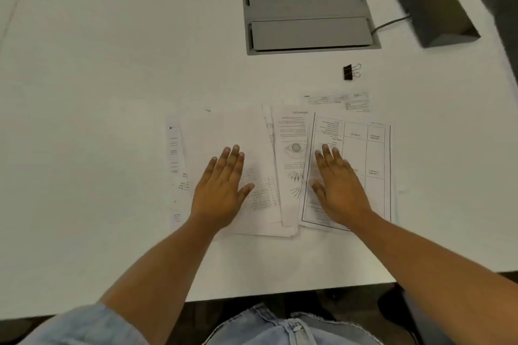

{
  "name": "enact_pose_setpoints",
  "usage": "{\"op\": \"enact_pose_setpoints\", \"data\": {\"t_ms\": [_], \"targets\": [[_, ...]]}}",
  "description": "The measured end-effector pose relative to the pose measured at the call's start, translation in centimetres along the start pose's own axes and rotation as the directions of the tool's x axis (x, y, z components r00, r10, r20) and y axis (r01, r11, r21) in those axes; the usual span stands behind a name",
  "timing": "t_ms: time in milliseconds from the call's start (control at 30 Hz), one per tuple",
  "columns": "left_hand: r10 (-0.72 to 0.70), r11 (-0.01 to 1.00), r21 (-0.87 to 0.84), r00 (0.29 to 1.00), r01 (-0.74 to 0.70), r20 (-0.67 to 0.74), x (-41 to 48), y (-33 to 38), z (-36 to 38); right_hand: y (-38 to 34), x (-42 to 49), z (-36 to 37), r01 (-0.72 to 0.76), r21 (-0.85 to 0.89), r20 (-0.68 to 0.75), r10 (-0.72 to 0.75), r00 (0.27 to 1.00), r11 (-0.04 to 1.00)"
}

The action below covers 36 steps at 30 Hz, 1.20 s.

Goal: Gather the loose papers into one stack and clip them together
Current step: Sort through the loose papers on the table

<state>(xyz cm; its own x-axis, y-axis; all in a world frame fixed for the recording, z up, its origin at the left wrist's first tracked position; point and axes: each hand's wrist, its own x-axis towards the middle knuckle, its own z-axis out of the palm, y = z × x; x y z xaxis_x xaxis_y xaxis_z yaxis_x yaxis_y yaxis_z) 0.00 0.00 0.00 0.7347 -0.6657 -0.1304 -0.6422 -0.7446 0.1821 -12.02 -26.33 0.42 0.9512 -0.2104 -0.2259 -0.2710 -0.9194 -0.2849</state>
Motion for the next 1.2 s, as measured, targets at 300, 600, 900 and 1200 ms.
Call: {"op": "enact_pose_setpoints", "data": {"t_ms": [300,600,900,1200], "targets": [[-0.153,0.97,-0.177,0.984,0.167,0.088,1.4,1.9,-1.8,1.5,-0.2,-0.9,-0.071,0.136,0.022,0.069,0.997,0.988],[-0.466,0.384,-0.672,0.761,0.634,0.452,2.5,10.9,-2.4,3.7,-5.5,-0.4,-0.357,0.172,0.208,0.32,0.924,0.918],[-0.291,0.203,-0.75,0.77,0.63,0.568,2.1,13.8,-2.1,1.7,-7.9,-0.4,-0.263,0.231,0.165,0.228,0.959,0.937],[-0.319,0.023,-0.775,0.739,0.632,0.593,-1.6,12.3,-1.9,3.7,-9.5,-4.0,-0.706,0.475,0.243,0.692,0.679,0.526]]}}
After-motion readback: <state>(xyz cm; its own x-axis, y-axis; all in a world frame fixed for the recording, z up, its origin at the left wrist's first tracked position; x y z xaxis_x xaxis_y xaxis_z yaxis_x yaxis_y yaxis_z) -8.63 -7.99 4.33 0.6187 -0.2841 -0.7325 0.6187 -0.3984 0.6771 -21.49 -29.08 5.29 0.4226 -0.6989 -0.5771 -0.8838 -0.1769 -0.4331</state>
